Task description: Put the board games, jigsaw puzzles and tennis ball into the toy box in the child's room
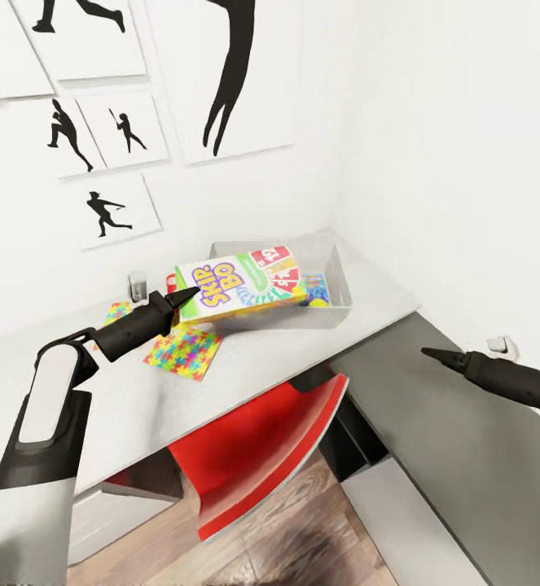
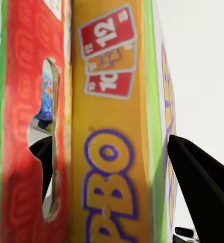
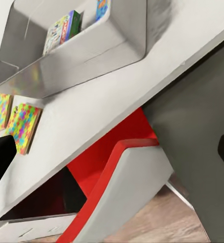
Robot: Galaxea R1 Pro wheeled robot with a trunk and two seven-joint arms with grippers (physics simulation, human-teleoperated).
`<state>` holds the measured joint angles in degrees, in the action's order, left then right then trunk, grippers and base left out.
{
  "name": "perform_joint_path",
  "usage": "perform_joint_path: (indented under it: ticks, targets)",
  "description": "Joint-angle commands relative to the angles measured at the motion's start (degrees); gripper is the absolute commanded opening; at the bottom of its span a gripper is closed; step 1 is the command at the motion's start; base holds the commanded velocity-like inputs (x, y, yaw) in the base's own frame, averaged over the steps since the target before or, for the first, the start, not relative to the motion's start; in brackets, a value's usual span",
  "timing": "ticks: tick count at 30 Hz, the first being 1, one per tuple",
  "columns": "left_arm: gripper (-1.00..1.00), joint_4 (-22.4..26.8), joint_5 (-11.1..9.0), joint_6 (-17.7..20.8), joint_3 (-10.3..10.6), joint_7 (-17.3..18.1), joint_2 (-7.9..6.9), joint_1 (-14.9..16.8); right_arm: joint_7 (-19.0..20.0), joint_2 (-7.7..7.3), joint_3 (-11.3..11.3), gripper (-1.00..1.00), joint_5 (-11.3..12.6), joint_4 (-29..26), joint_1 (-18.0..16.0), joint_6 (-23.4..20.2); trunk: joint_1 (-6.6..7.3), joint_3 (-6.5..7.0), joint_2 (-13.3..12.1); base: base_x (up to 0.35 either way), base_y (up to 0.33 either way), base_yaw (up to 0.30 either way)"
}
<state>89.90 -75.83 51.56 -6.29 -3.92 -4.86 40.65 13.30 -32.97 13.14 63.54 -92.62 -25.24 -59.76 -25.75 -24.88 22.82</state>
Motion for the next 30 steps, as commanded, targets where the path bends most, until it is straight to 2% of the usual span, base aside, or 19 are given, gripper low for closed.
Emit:
perform_joint_path:
  ticks: [1, 9, 16, 30]
  targets:
    - [-1.00, 0.2, -0.9, 0.3, 0.0, -1.1, 0.05, 0.3, 0.6, -0.01, 0.1, 1.00, -0.6, 0.0, 0.0, -0.2, -0.03, -0.09, 0.1, 0.028, 0.000, 0.273]
    - [-1.00, 0.8, -2.1, 0.4, 0.0, -3.1, 0.07, 1.6, 0.7, 0.08, 0.5, 1.00, -0.6, 0.0, 0.4, -0.2, -0.03, -0.09, 0.1, 0.154, -0.080, 0.199]
    - [-1.00, 0.9, -2.3, 0.5, 0.0, -3.3, -0.09, 1.9, 0.6, 0.10, 0.2, 1.00, -0.7, 0.0, 0.7, -0.2, -0.03, -0.09, 0.1, 0.166, -0.108, 0.023]
    - [-1.00, 1.0, -2.3, 0.5, 0.0, -3.2, -0.23, 2.0, 0.3, 0.10, 0.0, 1.00, -0.7, 0.0, 0.6, -0.1, -0.03, -0.09, 0.1, 0.020, -0.013, 0.035]
